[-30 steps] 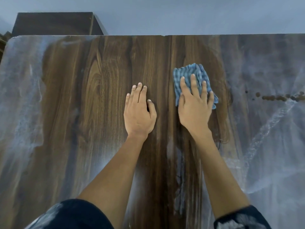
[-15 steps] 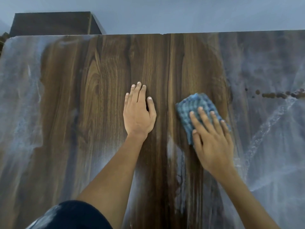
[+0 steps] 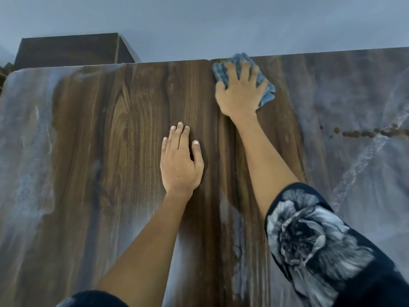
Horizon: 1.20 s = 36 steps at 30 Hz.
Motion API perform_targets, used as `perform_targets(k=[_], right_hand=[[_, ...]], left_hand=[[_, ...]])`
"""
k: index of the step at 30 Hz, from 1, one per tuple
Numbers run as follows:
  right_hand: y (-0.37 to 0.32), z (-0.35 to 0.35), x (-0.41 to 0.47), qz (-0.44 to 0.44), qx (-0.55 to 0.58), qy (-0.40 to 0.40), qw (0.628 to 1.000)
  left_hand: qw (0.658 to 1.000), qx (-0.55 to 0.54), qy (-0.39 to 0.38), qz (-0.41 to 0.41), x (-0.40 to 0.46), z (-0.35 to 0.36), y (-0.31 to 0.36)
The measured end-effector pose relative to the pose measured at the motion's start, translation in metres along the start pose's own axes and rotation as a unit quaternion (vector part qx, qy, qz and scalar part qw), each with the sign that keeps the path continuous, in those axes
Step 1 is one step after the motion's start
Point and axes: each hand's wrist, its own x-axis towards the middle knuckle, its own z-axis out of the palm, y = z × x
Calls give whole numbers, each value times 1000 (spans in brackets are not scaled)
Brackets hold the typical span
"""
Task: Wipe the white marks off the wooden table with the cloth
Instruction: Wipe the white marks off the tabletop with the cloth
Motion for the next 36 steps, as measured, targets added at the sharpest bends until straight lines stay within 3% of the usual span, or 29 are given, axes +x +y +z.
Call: perform_targets(k=[6, 10, 16, 20, 25, 32, 36], right_hand=[[-2, 12, -39, -149, 1, 4, 989], [18, 17, -125, -180, 15, -3, 984], [71, 7, -204, -127, -21, 3, 992], [94, -8, -156, -41, -25, 26, 999], [69, -1, -99, 21, -26, 26, 999], [42, 15, -197, -146, -8, -23, 989], [69, 10, -270, -185, -27, -72, 980]], left_hand=[[1000, -1, -4, 2, -1, -1, 1], [1000, 4, -13, 4, -2, -2, -2], [1000, 7, -11, -6, -1, -2, -1], [1000, 3, -9, -5, -2, -2, 0], [1000, 4, -9, -7, -1, -2, 1], [1000, 5, -11, -6, -1, -3, -1], [1000, 2, 0, -5, -2, -2, 0]])
